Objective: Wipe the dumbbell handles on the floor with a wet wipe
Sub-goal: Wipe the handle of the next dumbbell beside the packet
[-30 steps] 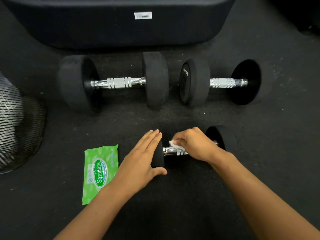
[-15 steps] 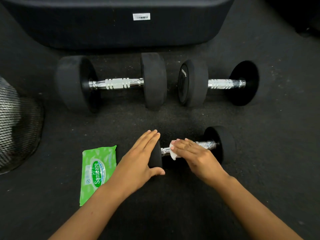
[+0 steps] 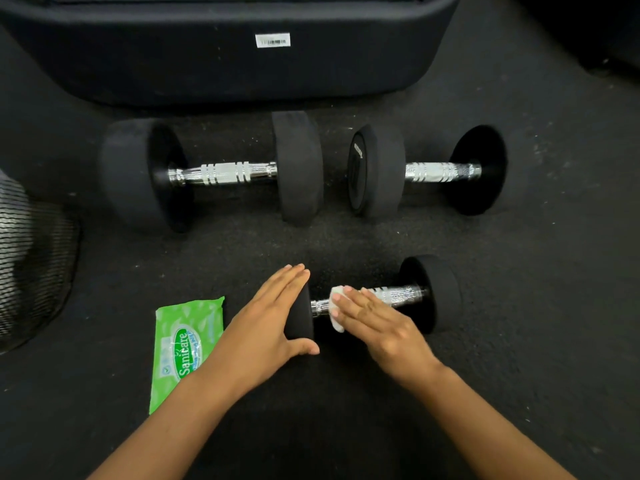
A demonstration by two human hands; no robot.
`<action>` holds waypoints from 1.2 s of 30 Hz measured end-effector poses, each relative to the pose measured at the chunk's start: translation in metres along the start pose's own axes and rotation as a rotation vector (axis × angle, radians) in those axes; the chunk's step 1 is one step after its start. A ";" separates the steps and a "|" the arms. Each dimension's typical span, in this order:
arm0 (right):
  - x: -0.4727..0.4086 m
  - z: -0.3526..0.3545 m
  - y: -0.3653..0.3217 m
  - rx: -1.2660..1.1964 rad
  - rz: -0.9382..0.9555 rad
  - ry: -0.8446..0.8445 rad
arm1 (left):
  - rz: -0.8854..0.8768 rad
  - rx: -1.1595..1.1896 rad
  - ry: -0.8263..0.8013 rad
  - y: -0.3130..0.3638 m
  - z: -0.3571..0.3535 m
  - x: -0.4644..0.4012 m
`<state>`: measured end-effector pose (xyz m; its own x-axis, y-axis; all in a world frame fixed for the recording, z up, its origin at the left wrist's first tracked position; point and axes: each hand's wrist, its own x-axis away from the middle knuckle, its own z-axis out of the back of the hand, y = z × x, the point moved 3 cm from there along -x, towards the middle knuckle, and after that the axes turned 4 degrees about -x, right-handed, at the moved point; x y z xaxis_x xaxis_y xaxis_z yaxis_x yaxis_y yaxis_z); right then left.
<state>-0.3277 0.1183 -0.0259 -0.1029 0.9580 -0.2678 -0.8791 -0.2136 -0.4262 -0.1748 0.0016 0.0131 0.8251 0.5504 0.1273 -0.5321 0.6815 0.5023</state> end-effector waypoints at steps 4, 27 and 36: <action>-0.015 0.002 0.005 0.024 -0.076 0.045 | 0.008 -0.010 0.008 -0.001 -0.001 -0.001; -0.010 0.013 0.009 0.040 0.012 0.001 | 0.006 0.011 -0.005 0.002 0.001 0.000; -0.014 0.016 0.009 -0.041 -0.049 0.005 | 0.016 0.003 -0.022 0.002 0.000 0.002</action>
<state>-0.3420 0.1058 -0.0121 -0.0577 0.9666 -0.2497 -0.8632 -0.1739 -0.4739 -0.1742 0.0038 0.0148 0.8205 0.5505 0.1539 -0.5446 0.6712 0.5028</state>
